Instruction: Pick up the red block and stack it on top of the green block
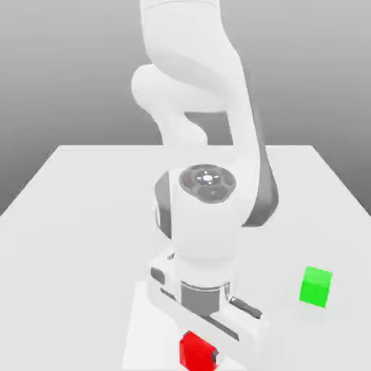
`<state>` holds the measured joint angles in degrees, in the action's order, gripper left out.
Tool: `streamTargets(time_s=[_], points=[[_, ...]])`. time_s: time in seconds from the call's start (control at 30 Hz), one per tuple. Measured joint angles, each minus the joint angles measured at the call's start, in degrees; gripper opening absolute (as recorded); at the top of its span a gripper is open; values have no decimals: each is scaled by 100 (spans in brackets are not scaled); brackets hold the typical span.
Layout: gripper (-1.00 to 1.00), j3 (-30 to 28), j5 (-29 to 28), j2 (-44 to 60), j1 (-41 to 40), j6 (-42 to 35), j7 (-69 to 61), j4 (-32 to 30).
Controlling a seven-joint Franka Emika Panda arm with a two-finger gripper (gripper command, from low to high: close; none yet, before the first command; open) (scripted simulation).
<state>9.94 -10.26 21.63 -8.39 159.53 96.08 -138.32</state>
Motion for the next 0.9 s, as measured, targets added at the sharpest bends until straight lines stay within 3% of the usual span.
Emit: streamTargets(time_s=[0.17,0.57,0.67,0.8,0.83,0.9], points=[[-100,331,421,-879,21,-637,16,-234],[-100,1532,1168,-2285,2132,-792,3174,-1426],[-100,1363,899,-2020,2590,-469,3635,-1489],[-100,965,178,-1332,2523,132,4190,-1464],[100,864,28,-1192,2590,249,4297,-1457],[100,864,28,-1192,2590,249,4297,-1457]])
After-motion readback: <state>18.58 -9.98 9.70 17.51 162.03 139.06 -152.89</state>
